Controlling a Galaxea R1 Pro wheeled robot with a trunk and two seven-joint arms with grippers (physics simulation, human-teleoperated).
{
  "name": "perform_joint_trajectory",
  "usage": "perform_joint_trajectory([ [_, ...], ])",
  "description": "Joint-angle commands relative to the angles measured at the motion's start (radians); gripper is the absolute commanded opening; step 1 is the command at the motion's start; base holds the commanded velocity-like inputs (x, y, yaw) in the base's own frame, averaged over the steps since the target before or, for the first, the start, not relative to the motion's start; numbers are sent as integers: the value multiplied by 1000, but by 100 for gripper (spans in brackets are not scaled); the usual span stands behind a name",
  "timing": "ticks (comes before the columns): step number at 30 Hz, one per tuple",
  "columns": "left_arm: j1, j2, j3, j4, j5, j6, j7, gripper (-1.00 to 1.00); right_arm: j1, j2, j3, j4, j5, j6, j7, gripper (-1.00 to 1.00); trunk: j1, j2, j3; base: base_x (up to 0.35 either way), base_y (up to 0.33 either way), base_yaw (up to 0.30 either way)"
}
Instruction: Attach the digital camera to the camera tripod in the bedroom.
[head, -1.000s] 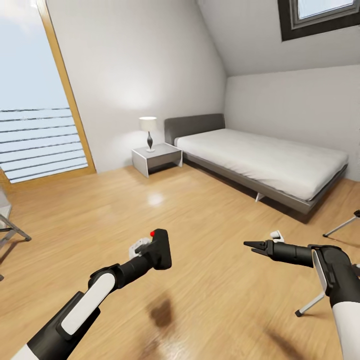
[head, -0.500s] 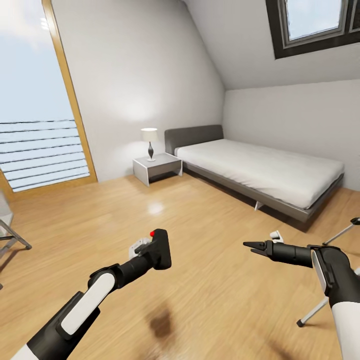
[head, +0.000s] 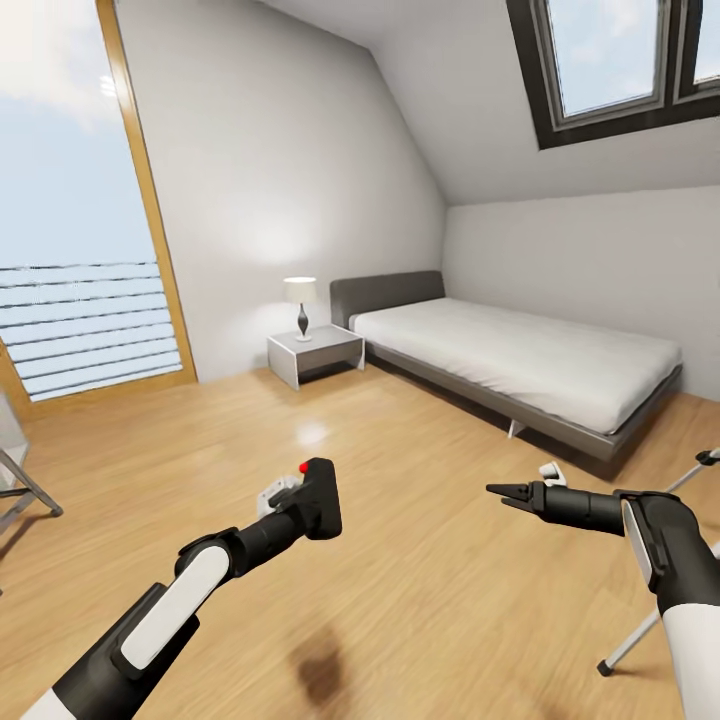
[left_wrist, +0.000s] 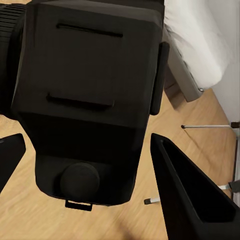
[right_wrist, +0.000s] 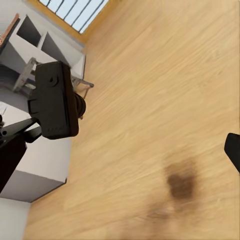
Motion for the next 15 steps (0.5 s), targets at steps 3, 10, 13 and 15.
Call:
perform_joint_trajectory([
  [3, -1, 2, -2, -2, 9, 0, 7, -100, -1, 2, -1, 1, 9, 7, -29, 100, -8, 14, 9, 0, 0, 0],
  [10, -1, 2, 0, 16, 8, -1, 9, -100, -1, 12, 2, 2, 9, 5, -140, 100, -35, 63, 31, 0, 0, 0],
  [13, -1, 2, 0, 31, 8, -1, 12, -100, -1, 16, 2, 3, 8, 5, -182, 100, -47, 84, 41, 0, 0, 0],
  [15, -1, 3, 5, 40, 8, -2, 14, -100, -1, 18, 2, 3, 8, 5, -223, 100, -54, 98, 47, 0, 0, 0],
])
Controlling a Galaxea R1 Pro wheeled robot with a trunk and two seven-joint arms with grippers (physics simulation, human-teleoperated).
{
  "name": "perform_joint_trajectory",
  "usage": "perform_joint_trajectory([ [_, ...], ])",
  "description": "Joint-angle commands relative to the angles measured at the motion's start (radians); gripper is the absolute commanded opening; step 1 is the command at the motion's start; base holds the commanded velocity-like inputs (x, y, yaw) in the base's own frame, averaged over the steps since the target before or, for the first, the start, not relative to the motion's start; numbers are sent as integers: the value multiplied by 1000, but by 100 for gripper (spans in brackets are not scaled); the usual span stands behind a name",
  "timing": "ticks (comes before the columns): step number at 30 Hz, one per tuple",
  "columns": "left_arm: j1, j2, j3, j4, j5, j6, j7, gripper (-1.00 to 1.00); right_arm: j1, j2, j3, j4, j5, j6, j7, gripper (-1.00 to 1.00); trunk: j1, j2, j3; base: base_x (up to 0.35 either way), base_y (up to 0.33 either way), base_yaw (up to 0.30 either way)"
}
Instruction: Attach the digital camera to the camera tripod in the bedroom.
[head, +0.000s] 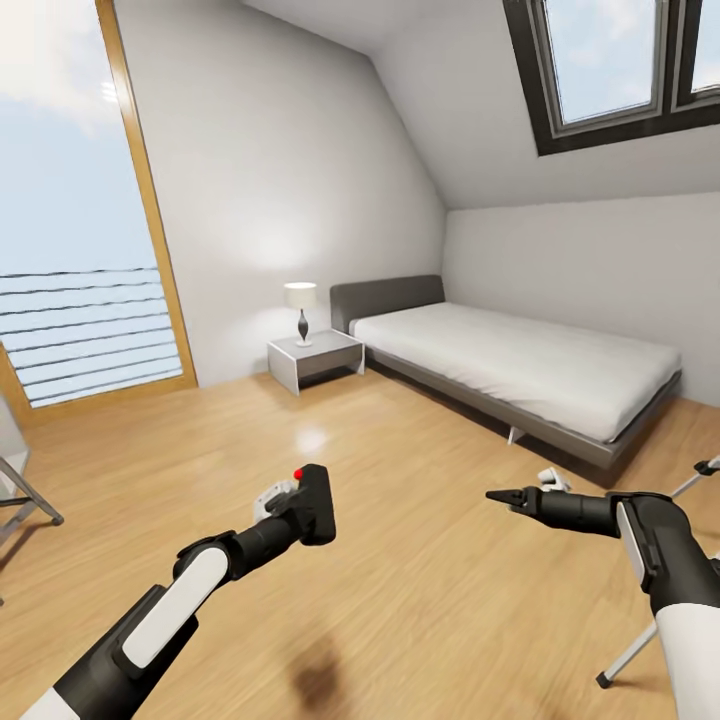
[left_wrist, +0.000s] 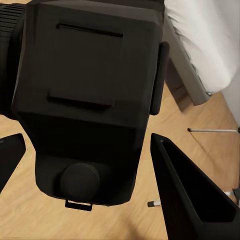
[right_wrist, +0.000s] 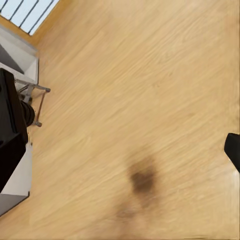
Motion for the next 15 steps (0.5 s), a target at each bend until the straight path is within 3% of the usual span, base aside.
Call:
perform_joint_trajectory([
  [1, -1, 1, 1, 0, 11, -1, 8, -100, -1, 0, -3, -1, 10, 5, 1, 100, -4, 7, 2, 0, 0, 0],
  [15, -1, -2, 9, 3, 10, 1, 4, -100, -1, 0, -2, -1, 13, 5, -40, 100, -58, 105, 46, 0, 0, 0],
])
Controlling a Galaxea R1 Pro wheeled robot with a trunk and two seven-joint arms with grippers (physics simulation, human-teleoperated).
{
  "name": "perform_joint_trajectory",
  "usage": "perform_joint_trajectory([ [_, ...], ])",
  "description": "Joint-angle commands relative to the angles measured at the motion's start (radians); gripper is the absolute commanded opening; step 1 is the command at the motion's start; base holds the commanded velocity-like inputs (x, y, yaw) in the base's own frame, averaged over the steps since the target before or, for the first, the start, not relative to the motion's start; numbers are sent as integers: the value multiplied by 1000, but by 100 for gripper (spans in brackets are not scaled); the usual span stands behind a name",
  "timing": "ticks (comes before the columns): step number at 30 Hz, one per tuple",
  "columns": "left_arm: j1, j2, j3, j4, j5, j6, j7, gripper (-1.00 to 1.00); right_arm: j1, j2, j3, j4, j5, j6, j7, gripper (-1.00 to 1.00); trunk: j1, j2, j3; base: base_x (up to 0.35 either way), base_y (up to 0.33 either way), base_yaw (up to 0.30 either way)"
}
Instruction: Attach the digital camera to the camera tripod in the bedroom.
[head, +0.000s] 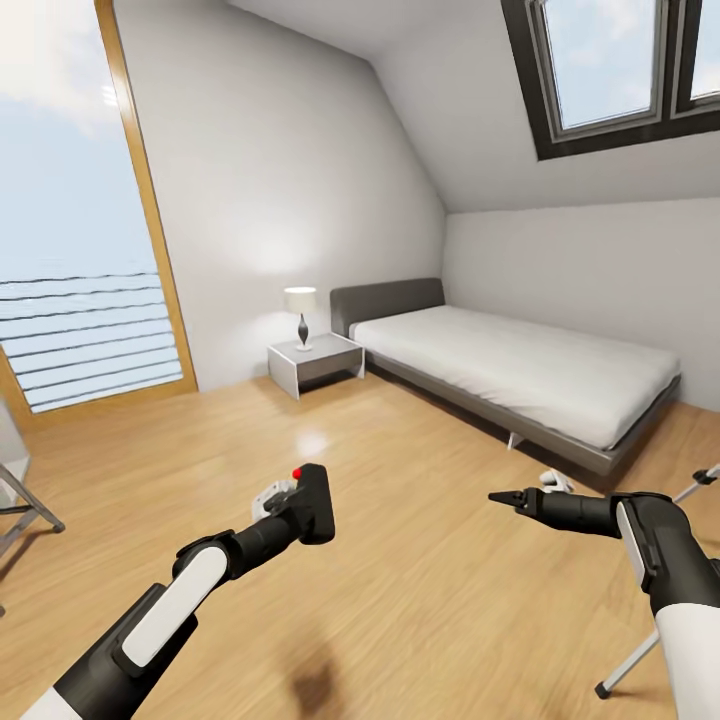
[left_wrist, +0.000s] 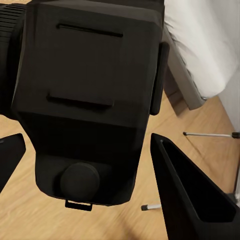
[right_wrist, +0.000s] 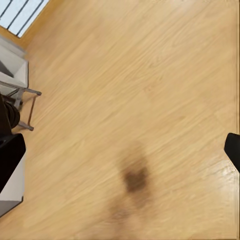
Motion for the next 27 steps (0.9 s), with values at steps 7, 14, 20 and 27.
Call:
perform_joint_trajectory([
  [7, -1, 3, 0, 4, 10, 0, 7, -100, -1, 1, -3, -1, 10, 5, -12, 100, -27, 49, 21, 0, 0, 0],
  [14, -1, 3, 0, 21, 10, -2, 7, -100, -1, 1, -3, -1, 10, 5, -15, 100, -54, 98, 43, 0, 0, 0],
  [20, -1, 3, 0, 22, 10, -2, 7, -100, -1, 1, -3, -1, 11, 5, -15, 100, -77, 140, 62, 0, 0, 0],
  [27, -1, 2, 0, 22, 10, -2, 6, -100, -1, 1, -3, -1, 11, 5, -15, 100, -104, 189, 84, 0, 0, 0],
])
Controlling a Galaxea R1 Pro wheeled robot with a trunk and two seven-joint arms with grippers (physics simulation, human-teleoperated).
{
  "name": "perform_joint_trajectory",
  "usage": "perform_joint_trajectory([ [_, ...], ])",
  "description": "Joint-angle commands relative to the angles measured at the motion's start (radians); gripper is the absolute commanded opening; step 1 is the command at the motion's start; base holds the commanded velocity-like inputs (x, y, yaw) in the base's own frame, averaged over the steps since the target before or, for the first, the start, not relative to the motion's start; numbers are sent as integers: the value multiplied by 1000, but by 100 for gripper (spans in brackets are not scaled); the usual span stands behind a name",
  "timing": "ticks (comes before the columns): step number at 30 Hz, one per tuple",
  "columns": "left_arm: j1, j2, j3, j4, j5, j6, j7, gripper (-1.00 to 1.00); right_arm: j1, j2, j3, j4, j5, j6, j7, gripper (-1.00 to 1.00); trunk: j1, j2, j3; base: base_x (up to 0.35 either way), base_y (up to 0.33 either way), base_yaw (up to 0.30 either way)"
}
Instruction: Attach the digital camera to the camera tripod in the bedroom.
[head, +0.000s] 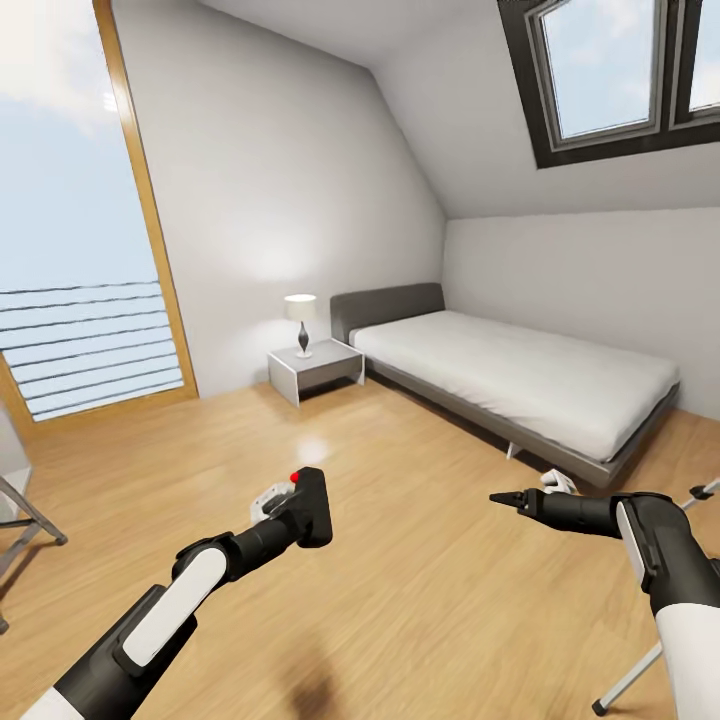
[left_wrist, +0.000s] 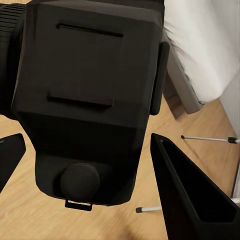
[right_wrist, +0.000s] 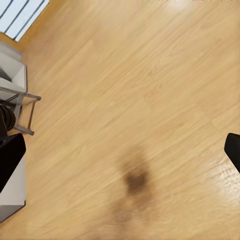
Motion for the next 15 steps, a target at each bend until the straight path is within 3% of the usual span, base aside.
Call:
perform_joint_trajectory([
  [1, -1, 1, -2, -2, 10, 0, 7, -100, -1, 1, -3, -1, 11, 5, 10, 100, -4, 7, 2, 0, 0, 0],
  [15, -1, 2, -2, -2, 9, 0, 7, -100, -1, 1, -2, 0, 9, 5, 9, 100, -58, 105, 46, 0, 0, 0],
])
